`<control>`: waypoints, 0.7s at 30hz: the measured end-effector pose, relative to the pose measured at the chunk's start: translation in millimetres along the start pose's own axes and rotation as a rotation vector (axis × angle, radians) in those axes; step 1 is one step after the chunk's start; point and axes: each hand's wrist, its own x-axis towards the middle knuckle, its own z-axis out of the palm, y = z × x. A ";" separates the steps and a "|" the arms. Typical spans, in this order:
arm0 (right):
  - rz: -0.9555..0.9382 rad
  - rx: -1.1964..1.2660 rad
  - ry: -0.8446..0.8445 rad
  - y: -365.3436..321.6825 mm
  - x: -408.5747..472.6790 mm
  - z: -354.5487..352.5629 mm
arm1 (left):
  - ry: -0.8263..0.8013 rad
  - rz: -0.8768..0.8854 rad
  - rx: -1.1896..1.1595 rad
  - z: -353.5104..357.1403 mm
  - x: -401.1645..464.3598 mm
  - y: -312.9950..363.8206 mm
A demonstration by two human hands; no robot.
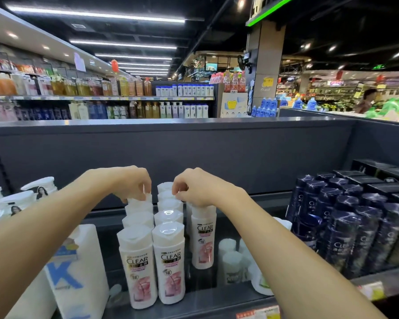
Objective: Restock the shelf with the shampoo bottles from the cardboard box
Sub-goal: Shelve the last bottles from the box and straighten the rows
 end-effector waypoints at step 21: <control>-0.009 -0.014 0.006 3.3 7.5 4.8 | 0.027 -0.042 -0.064 -1.2 4.6 10.7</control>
